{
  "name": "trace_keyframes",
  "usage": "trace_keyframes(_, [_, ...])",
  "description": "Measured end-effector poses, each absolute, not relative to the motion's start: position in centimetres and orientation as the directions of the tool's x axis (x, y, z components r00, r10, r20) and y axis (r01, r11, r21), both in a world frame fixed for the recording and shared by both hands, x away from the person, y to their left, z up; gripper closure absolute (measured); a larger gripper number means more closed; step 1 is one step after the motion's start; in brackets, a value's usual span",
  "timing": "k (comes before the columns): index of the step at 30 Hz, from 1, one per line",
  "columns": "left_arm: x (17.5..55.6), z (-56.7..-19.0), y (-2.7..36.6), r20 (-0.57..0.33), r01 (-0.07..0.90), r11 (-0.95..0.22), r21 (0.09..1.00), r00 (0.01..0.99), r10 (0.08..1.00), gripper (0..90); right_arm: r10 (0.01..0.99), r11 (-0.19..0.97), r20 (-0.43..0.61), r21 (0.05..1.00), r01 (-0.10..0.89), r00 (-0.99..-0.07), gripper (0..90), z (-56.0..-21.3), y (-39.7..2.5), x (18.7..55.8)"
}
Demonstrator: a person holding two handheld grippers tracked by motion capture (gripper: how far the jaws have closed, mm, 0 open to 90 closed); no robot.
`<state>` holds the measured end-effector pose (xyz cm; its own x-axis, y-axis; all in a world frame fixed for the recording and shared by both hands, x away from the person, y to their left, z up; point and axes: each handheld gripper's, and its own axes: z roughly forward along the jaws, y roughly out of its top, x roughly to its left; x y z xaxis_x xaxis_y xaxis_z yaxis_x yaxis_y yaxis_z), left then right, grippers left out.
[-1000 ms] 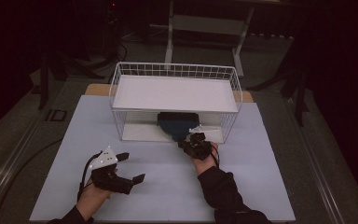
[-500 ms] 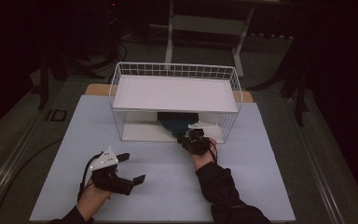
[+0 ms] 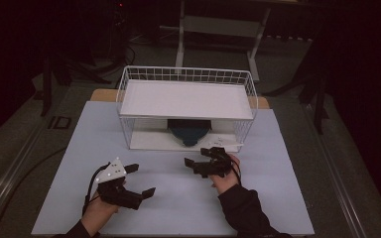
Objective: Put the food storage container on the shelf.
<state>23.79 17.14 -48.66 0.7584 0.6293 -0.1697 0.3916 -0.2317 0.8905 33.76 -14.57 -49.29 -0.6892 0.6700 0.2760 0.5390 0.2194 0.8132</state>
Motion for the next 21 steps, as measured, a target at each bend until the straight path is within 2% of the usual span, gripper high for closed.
trace_keyframes(10, [23.7, -48.6, 17.3, -0.168, 0.389, -0.23, 0.892, 0.759, 0.63, 0.2, 0.658, 0.228, 0.252, 0.831, 0.508, -0.709, 15.9, -49.1, -17.0, 30.5])
trace_keyframes(21, [23.7, -48.6, 17.1, -0.164, 0.384, -0.232, 0.894, 0.761, 0.628, 0.2, 0.661, 0.188, 0.273, 0.842, 0.506, -0.699, 16.2, -48.7, -20.3, 27.9])
